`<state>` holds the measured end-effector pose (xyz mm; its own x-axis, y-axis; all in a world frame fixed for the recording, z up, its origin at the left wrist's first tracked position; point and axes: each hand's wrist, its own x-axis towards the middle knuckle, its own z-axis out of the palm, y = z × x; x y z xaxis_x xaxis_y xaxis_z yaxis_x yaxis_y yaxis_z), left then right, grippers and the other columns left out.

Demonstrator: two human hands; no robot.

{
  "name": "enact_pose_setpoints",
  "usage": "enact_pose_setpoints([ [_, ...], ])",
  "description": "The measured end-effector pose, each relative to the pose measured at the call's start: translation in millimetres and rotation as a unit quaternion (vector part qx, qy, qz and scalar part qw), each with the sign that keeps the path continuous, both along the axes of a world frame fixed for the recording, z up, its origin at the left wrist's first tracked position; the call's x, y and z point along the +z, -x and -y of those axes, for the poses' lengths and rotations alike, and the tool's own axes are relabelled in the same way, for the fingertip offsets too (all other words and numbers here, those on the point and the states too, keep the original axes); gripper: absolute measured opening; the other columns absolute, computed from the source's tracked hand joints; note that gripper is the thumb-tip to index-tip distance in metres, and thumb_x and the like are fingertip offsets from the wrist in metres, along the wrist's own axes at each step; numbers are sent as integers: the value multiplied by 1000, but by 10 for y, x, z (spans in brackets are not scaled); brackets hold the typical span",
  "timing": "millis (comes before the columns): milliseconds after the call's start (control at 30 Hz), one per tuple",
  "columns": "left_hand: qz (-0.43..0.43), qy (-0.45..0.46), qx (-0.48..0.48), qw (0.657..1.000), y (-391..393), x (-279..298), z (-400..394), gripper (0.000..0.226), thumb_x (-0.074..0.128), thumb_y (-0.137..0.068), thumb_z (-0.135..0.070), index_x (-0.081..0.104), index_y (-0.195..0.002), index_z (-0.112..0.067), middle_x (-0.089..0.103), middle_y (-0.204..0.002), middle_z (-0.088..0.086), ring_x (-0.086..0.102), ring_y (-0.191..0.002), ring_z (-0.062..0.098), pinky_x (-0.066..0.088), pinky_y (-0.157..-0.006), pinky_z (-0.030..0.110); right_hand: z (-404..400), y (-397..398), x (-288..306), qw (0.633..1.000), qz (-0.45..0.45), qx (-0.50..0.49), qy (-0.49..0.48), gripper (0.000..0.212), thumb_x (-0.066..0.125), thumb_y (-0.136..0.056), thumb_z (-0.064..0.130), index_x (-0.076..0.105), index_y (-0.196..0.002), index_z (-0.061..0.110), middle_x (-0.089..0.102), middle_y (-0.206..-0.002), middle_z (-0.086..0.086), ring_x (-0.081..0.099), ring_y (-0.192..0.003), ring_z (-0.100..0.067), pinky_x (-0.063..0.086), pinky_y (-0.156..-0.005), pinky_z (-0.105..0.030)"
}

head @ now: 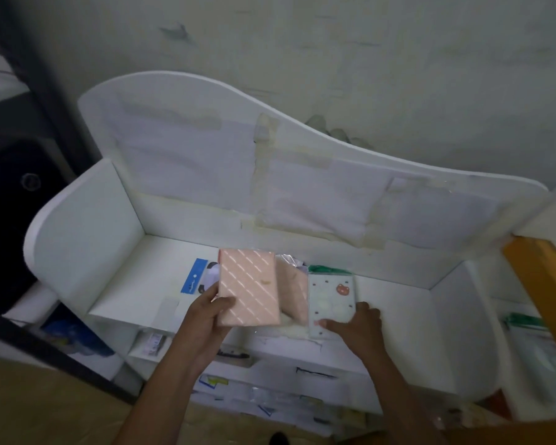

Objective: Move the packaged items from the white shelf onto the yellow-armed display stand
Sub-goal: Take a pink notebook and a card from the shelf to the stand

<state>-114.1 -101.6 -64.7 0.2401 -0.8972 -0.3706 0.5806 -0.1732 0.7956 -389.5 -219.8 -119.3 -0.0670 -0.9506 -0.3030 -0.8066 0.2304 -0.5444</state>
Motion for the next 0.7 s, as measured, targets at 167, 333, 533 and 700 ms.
enact_pose_setpoints([
  [167, 12, -6, 31, 999, 15, -24, -104, 34, 56, -91, -3, 61, -125, -7, 68, -122, 15, 59, -119, 36, 47, -103, 48, -86, 122, 49, 986, 158, -57, 4, 40, 80, -77, 26, 57, -108, 14, 64, -110, -10, 63, -90, -21, 55, -78, -37],
  [333, 27, -11, 47, 998, 72, -10, -165, 33, 54, -94, -5, 59, -127, -4, 66, -124, 17, 60, -119, 36, 49, -101, 47, -208, 234, 196, 968, 234, -88, -30, 21, 57, -88, 5, 63, -99, 22, 68, -103, -9, 67, -90, -28, 57, -87, -51],
  [533, 36, 2, 38, 999, 265, 55, -196, 32, 57, -94, -7, 60, -125, -7, 69, -120, 13, 62, -116, 31, 49, -100, 45, -485, 408, 420, 957, 282, -67, -4, 20, 56, -94, 1, 63, -109, 13, 69, -103, -7, 69, -92, -23, 59, -77, -37],
  [700, 33, 29, 33, 998, 514, 154, -92, 36, 57, -93, -2, 58, -129, -7, 66, -124, 13, 59, -119, 34, 48, -101, 49, -667, 759, 652, 947, 306, -71, 60, 22, 57, -95, 5, 64, -111, 17, 72, -103, -3, 71, -91, -18, 61, -77, -36],
])
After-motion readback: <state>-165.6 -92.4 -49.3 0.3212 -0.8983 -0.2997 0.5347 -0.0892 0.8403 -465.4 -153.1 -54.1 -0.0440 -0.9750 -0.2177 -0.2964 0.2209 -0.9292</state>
